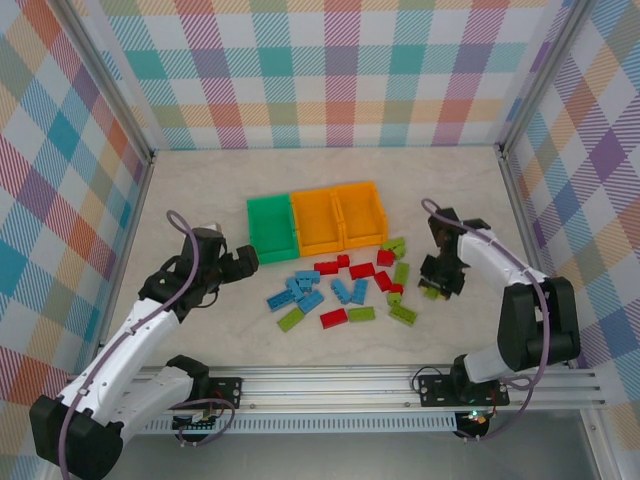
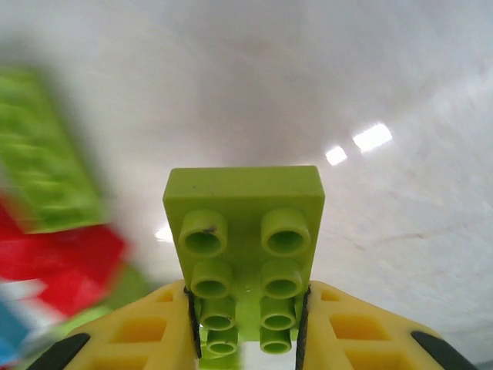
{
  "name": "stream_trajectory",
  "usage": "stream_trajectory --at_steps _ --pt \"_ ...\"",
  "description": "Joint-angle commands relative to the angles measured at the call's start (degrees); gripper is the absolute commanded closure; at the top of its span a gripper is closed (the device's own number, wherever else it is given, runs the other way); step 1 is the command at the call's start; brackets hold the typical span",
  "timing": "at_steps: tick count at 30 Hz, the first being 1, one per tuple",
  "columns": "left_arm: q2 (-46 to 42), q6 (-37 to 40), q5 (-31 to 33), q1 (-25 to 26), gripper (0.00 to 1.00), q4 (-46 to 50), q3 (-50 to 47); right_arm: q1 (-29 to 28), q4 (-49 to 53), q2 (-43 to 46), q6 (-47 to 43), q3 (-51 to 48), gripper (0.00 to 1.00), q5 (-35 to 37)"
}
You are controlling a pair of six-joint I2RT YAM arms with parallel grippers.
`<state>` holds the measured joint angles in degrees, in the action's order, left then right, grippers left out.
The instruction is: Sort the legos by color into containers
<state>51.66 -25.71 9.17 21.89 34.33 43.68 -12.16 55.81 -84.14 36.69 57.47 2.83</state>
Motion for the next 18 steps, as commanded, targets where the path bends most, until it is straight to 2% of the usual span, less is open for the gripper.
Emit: stream_trajectory --at_steps 1,5,7,10,18 --pt "0.83 -2.07 1.89 0.17 0.0 1.12 -0.86 -4.49 2.2 -0.58 -0.26 10.74 0.74 1.06" --pt "1.94 -4.42 1.63 0.17 0.0 2.71 -0.64 -10.07 2.08 -10.4 -2.61 26.18 0.74 -1.17" --pt "2.06 -5.63 1.13 0.13 0.0 3.24 -0.92 -11.11 2.51 -16.32 -3.2 33.08 0.73 -3.31" --pt "1.97 -7.88 0.73 0.17 0.0 4.95 -1.39 -11.22 3.22 -23.95 -3.49 40.59 0.74 -6.09" --pt "1.11 -11.93 -0.72 0.26 0.0 6.96 -3.99 -11.52 9.0 -38.86 -6.06 56.09 0.72 -7.24"
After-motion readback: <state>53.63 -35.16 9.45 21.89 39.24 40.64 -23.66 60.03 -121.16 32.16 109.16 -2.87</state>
